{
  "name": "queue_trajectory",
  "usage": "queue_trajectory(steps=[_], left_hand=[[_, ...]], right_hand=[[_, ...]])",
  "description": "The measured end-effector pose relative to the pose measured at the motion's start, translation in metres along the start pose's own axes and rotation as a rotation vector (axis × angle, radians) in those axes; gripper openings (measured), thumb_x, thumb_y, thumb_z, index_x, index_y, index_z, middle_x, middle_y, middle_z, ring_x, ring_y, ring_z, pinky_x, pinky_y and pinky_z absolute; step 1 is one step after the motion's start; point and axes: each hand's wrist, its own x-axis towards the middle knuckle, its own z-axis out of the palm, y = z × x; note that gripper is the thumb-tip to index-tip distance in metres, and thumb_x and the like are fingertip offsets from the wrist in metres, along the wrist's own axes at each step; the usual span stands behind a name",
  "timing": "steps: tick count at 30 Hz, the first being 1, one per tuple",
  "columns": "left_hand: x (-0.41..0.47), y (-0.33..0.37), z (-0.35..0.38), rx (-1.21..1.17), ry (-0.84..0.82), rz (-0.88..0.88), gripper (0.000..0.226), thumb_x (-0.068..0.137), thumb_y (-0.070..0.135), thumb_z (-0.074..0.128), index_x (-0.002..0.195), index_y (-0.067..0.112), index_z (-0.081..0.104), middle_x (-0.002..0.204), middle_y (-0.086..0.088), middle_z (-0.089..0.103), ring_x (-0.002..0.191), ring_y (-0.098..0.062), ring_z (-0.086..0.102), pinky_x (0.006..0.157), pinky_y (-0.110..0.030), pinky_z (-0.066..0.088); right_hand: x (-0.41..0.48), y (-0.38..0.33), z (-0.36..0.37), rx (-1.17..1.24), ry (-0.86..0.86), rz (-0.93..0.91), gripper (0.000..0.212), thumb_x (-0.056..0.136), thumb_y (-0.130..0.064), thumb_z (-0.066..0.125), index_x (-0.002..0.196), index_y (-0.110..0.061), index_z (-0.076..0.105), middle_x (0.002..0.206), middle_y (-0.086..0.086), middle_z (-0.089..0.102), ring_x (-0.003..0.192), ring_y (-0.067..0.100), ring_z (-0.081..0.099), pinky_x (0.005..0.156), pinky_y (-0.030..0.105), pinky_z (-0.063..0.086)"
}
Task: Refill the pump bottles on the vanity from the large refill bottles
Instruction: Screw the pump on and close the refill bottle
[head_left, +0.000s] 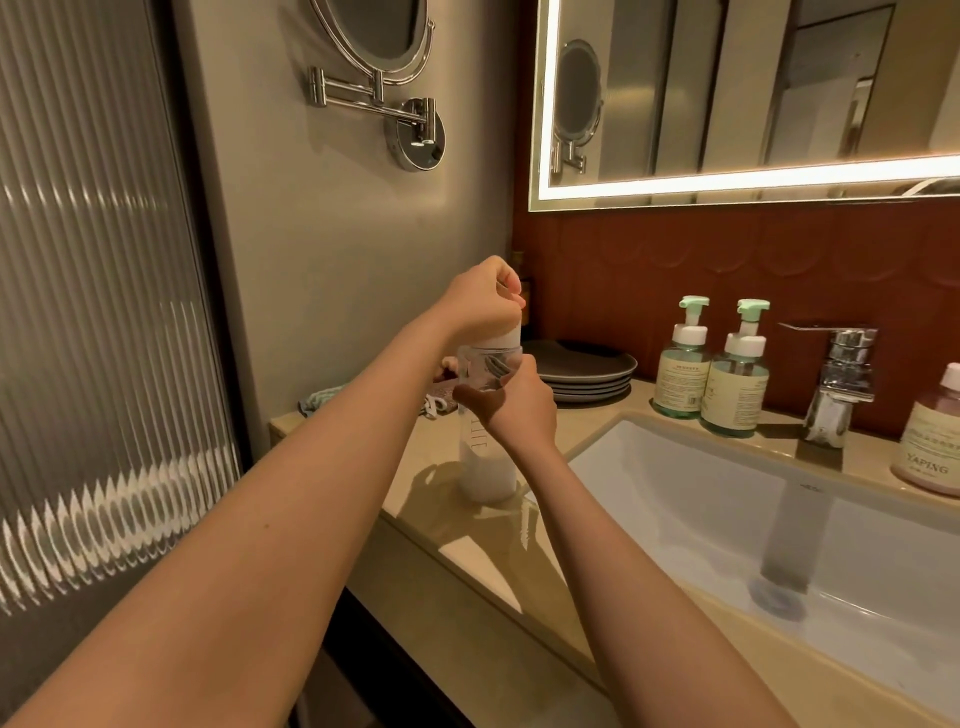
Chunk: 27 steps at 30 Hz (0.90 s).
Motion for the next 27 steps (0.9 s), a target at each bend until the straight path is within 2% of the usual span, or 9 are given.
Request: queue_trajectory(steps=[4, 8, 11, 14, 16, 18, 20, 23, 27], left_hand=[[0.004, -0.002, 0.005, -0.104, 0.023, -0.027, 0.033, 0.083, 0.016, 0.065, 0.108, 0.016, 0.042, 0.092, 0.005, 0.046, 0.088, -0.011, 0.047, 0.066, -0.022, 0.041], [0.006, -0.011, 0.012, -0.113, 0.234, 0.016, 0.046, 0.079, 0.023, 0.073, 0.114, 0.015, 0.044, 0.082, 0.004, 0.050, 0.078, -0.012, 0.050, 0.063, -0.020, 0.042], [0.007, -0.021, 0.015, 0.001, 0.317, 0.021, 0.046, 0.077, 0.027, 0.072, 0.115, 0.019, 0.047, 0.108, -0.001, 0.048, 0.100, -0.016, 0.047, 0.072, -0.022, 0.043], [0.009, -0.026, 0.009, 0.259, 0.203, -0.132, 0.050, 0.077, 0.049, 0.064, 0.118, 0.023, 0.054, 0.130, -0.009, 0.040, 0.123, -0.028, 0.033, 0.091, -0.036, 0.037], [0.012, -0.026, 0.003, 0.325, 0.141, -0.168, 0.060, 0.073, 0.058, 0.060, 0.117, 0.019, 0.058, 0.131, -0.012, 0.044, 0.117, -0.029, 0.041, 0.085, -0.034, 0.043], [0.012, -0.020, -0.002, 0.357, 0.060, -0.118, 0.050, 0.079, 0.053, 0.059, 0.112, 0.015, 0.062, 0.123, -0.011, 0.053, 0.104, -0.024, 0.050, 0.069, -0.028, 0.044], [0.009, -0.012, -0.014, 0.264, -0.080, -0.102, 0.031, 0.085, 0.034, 0.060, 0.112, 0.018, 0.062, 0.126, -0.009, 0.055, 0.104, -0.022, 0.051, 0.076, -0.028, 0.043], [0.006, -0.003, -0.026, 0.188, -0.249, -0.155, 0.051, 0.083, 0.005, 0.056, 0.131, 0.021, 0.052, 0.127, 0.000, 0.046, 0.110, -0.020, 0.043, 0.081, -0.025, 0.040], [0.009, -0.005, -0.005, 0.208, -0.215, -0.094, 0.039, 0.084, 0.022, 0.062, 0.120, 0.021, 0.048, 0.126, -0.002, 0.044, 0.106, -0.018, 0.043, 0.083, -0.031, 0.044]], right_hand=[[-0.001, -0.002, 0.001, 0.024, 0.015, 0.024, 0.074, 0.073, -0.043, 0.073, 0.130, -0.015, 0.036, 0.123, 0.007, 0.058, 0.111, 0.026, 0.056, 0.089, 0.038, 0.049], [-0.002, -0.003, 0.001, 0.069, 0.002, 0.062, 0.075, 0.074, -0.038, 0.075, 0.133, -0.018, 0.034, 0.129, 0.005, 0.055, 0.116, 0.025, 0.053, 0.090, 0.036, 0.045], [-0.004, -0.002, -0.001, 0.086, 0.002, 0.046, 0.066, 0.074, -0.035, 0.075, 0.126, -0.019, 0.037, 0.125, 0.003, 0.056, 0.112, 0.024, 0.055, 0.082, 0.032, 0.044], [-0.005, -0.001, -0.001, 0.094, 0.004, 0.037, 0.063, 0.074, -0.033, 0.075, 0.124, -0.020, 0.039, 0.123, 0.002, 0.057, 0.112, 0.023, 0.054, 0.082, 0.032, 0.043], [-0.005, 0.000, -0.001, 0.097, 0.005, 0.031, 0.063, 0.074, -0.033, 0.075, 0.124, -0.020, 0.039, 0.124, 0.002, 0.056, 0.112, 0.022, 0.054, 0.080, 0.030, 0.042], [-0.004, 0.001, -0.001, 0.097, 0.004, 0.028, 0.062, 0.073, -0.034, 0.076, 0.122, -0.020, 0.040, 0.122, 0.001, 0.057, 0.111, 0.022, 0.054, 0.077, 0.029, 0.040], [-0.003, 0.002, -0.001, 0.092, 0.005, 0.030, 0.062, 0.073, -0.034, 0.076, 0.122, -0.021, 0.041, 0.122, 0.001, 0.058, 0.111, 0.023, 0.054, 0.078, 0.030, 0.042], [-0.002, 0.002, 0.000, 0.086, 0.006, 0.040, 0.063, 0.073, -0.035, 0.076, 0.124, -0.021, 0.041, 0.124, 0.002, 0.058, 0.112, 0.024, 0.054, 0.081, 0.031, 0.043], [-0.002, -0.001, 0.001, 0.068, 0.009, 0.046, 0.063, 0.072, -0.036, 0.076, 0.122, -0.020, 0.041, 0.121, 0.005, 0.059, 0.109, 0.026, 0.055, 0.081, 0.033, 0.044]])
